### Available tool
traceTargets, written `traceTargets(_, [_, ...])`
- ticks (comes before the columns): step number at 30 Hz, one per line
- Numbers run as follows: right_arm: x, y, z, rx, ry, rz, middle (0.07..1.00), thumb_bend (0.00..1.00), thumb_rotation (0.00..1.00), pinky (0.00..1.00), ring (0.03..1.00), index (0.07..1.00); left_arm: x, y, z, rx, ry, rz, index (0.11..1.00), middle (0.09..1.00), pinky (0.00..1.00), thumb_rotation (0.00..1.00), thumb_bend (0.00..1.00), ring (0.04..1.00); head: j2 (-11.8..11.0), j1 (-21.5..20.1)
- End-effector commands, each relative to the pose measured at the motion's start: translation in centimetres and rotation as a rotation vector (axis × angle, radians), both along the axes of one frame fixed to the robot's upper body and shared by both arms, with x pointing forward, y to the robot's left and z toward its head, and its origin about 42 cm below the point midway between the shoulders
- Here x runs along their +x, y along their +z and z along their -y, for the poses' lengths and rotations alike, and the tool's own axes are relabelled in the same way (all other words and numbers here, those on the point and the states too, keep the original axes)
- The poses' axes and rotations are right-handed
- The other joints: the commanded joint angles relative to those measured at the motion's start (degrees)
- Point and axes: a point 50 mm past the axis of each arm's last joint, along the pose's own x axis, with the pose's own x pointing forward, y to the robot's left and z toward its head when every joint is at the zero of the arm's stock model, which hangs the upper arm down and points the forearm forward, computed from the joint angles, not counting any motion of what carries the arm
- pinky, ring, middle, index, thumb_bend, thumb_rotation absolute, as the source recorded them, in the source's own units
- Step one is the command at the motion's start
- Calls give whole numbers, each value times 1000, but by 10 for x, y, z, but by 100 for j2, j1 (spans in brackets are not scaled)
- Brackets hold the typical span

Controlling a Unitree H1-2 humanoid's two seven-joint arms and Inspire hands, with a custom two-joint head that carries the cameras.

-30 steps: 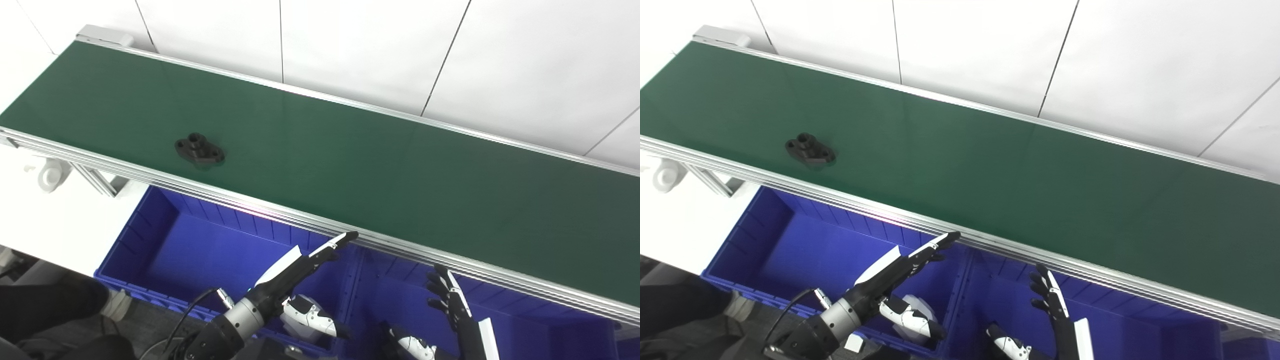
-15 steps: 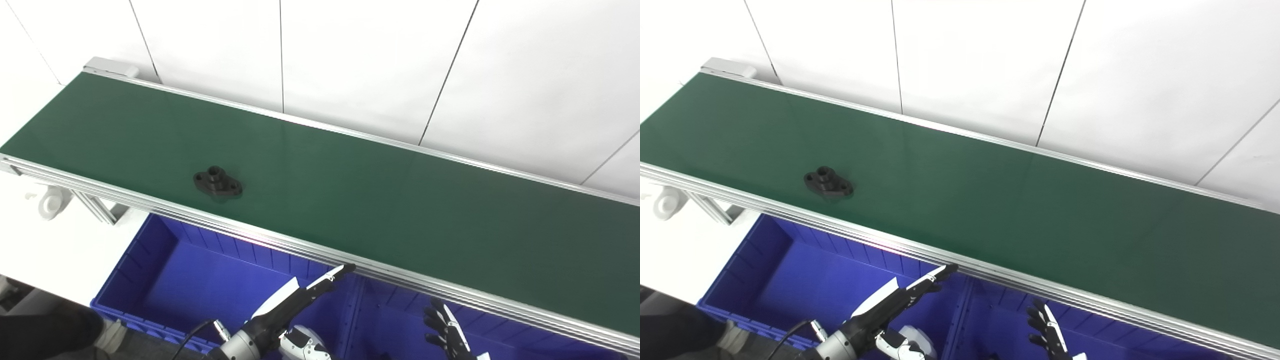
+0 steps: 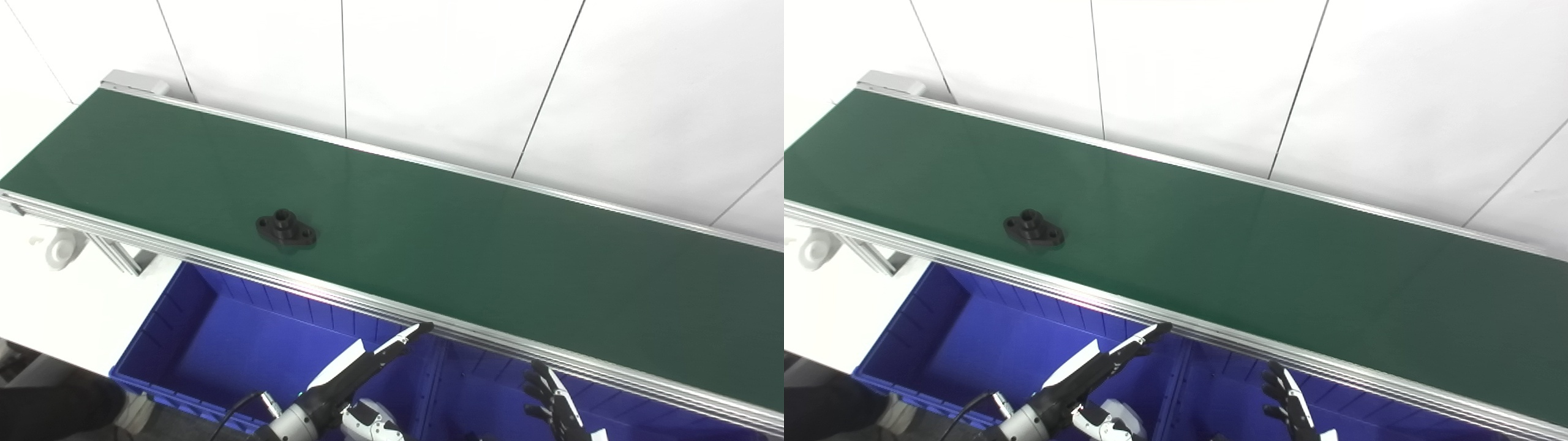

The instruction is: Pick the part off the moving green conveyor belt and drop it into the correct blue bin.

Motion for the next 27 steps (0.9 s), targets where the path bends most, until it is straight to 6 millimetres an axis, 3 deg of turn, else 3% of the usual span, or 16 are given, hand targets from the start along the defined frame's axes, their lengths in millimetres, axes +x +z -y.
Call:
traceTargets(1, [4, 23, -3, 59, -11, 126, 831, 643, 244, 700, 803, 874, 2, 8, -5, -17, -5, 65, 989, 1000, 952, 358, 684, 1000, 71, -227])
traceTargets(6, [11, 52, -1, 82, -34, 214, 792, 688, 263, 645, 752, 840, 2, 12, -13, -9, -14, 60, 1000, 1000, 962, 386, 650, 1000, 384, -931])
traceTargets(9, [16, 67, 0, 101, -41, 241, 788, 712, 289, 652, 747, 837, 1, 14, -18, -4, -6, 51, 1000, 1000, 958, 412, 651, 1000, 455, -1111])
traceTargets(10, [18, 74, 1, 104, -39, 254, 787, 716, 293, 654, 747, 837, 1, 15, -21, -3, -3, 49, 1000, 1000, 958, 413, 651, 1000, 584, -1276])
traceTargets(16, [37, 100, 0, 70, -38, 325, 811, 689, 316, 697, 777, 862, -1, 21, -35, -7, 7, 45, 1000, 1000, 924, 400, 632, 1000, 878, -1492])
traceTargets(20, [55, 111, 0, 35, -36, 345, 820, 661, 340, 713, 787, 877, 0, 26, -42, -8, 10, 43, 1000, 1000, 898, 387, 638, 988, 930, -1549])
traceTargets(27, [91, 122, 1, -27, -9, 344, 814, 697, 301, 722, 795, 875, 3, 26, -46, -12, 12, 41, 988, 1000, 876, 371, 670, 969, 905, -1490])
